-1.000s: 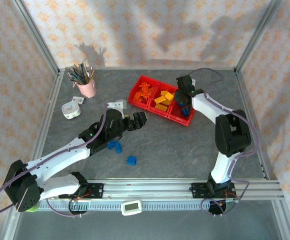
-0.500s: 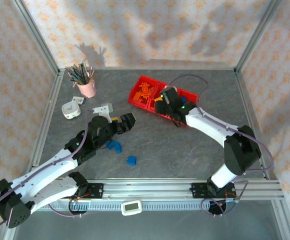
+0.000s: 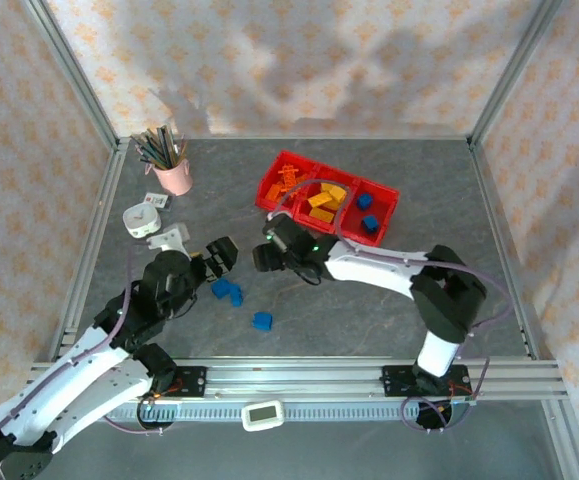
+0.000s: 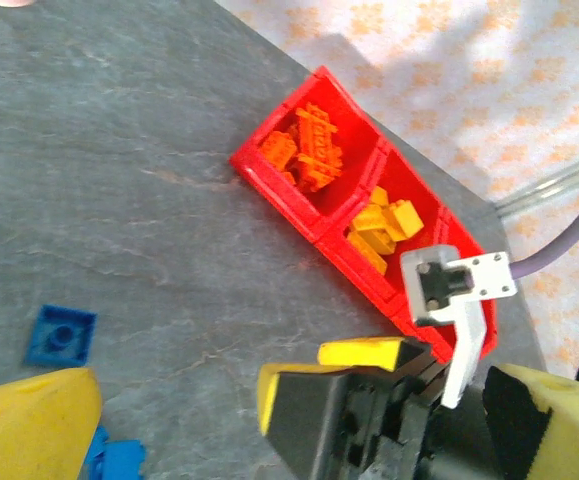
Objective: Sort the legos into containers by color
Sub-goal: Pick up the lego from the middle-left of the table.
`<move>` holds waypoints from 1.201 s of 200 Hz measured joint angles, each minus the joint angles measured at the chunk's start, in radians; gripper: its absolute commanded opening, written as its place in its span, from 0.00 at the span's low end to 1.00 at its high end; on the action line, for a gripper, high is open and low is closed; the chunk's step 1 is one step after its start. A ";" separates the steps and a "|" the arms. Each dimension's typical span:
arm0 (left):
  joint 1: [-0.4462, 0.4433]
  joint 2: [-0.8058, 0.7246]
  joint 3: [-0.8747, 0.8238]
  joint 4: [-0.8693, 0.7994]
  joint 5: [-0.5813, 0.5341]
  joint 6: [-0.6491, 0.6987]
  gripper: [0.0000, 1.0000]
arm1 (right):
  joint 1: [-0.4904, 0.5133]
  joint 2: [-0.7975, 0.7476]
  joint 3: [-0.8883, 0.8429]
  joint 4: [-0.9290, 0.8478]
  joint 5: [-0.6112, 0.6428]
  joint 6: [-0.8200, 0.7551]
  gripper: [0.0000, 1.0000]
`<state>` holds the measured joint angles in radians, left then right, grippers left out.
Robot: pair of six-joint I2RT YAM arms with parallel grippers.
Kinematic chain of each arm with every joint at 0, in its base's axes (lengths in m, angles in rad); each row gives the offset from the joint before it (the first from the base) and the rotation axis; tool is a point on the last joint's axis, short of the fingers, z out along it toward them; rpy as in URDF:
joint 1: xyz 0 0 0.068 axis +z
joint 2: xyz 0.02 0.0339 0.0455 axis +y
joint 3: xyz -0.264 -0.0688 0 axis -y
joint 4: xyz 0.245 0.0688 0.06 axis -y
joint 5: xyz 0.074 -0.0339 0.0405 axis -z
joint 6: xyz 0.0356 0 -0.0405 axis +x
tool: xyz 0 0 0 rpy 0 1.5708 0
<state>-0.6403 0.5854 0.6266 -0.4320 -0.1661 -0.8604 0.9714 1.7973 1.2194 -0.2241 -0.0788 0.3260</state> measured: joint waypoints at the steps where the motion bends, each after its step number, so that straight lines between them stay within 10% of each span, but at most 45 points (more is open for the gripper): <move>1: 0.000 -0.003 0.000 -0.004 -0.001 -0.003 0.99 | 0.001 0.003 0.002 0.000 -0.001 0.000 0.76; 141: 0.002 -0.149 0.001 -0.248 -0.172 -0.116 0.99 | 0.076 0.496 0.549 -0.079 -0.014 0.002 0.82; 240: 0.002 -0.156 0.010 -0.270 -0.194 -0.134 0.99 | 0.093 0.566 0.658 -0.240 0.118 -0.022 0.54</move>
<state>-0.6384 0.4294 0.6369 -0.7025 -0.3599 -0.9943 1.0645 2.3631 1.8771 -0.4644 0.0395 0.3038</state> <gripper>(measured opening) 0.991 0.579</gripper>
